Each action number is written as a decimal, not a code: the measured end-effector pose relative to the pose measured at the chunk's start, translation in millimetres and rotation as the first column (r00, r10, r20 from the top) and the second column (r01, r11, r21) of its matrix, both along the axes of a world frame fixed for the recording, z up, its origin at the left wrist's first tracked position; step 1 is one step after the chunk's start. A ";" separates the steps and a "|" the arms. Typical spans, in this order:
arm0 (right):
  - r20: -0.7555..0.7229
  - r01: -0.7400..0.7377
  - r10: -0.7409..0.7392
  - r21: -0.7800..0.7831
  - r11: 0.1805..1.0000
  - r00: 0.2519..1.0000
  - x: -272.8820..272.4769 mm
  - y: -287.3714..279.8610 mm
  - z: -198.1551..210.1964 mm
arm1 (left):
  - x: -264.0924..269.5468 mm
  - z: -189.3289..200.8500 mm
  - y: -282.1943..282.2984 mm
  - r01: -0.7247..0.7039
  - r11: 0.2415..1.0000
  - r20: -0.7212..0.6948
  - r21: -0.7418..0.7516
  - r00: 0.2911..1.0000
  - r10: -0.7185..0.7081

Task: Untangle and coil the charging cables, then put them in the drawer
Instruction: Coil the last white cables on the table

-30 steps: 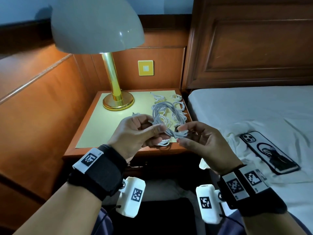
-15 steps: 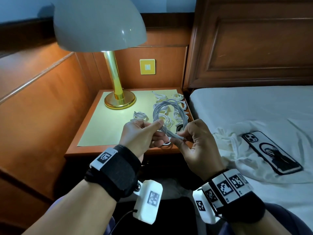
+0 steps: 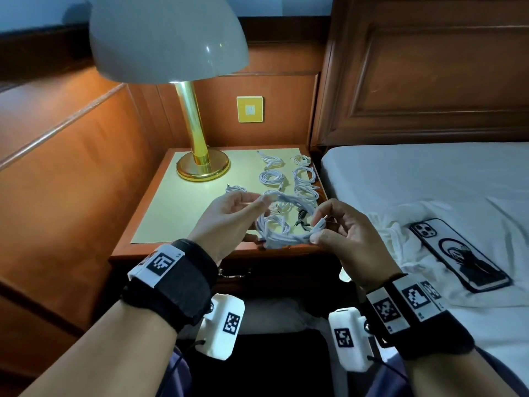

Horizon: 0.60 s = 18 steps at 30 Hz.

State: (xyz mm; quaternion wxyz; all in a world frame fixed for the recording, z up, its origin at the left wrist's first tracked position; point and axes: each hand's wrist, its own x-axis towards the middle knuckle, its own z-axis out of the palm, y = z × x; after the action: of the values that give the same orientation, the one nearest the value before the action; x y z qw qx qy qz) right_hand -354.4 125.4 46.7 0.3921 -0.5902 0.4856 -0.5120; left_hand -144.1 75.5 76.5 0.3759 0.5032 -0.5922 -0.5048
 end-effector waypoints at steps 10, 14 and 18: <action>-0.021 0.058 -0.056 0.094 0.994 0.998 6.3 -8.3 -7.9 | 13.5 -10.3 -5.5 0.037 0.997 0.128 0.061 0.991 -0.045; -0.090 0.099 -0.085 0.163 0.982 0.992 12.7 -10.7 -14.3 | 32.8 -7.8 -13.2 -0.166 0.973 0.068 0.159 0.985 0.156; -0.192 0.093 -0.057 0.189 0.977 0.980 19.0 -8.1 -19.1 | 64.0 -6.0 -26.3 -0.350 0.911 -0.031 0.218 0.930 0.365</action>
State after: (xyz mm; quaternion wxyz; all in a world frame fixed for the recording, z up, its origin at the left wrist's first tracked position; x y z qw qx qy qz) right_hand -335.4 117.4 27.6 0.3822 -0.5746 0.5903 -0.4187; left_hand -80.2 49.2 70.5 0.4279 0.6214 -0.4200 -0.5043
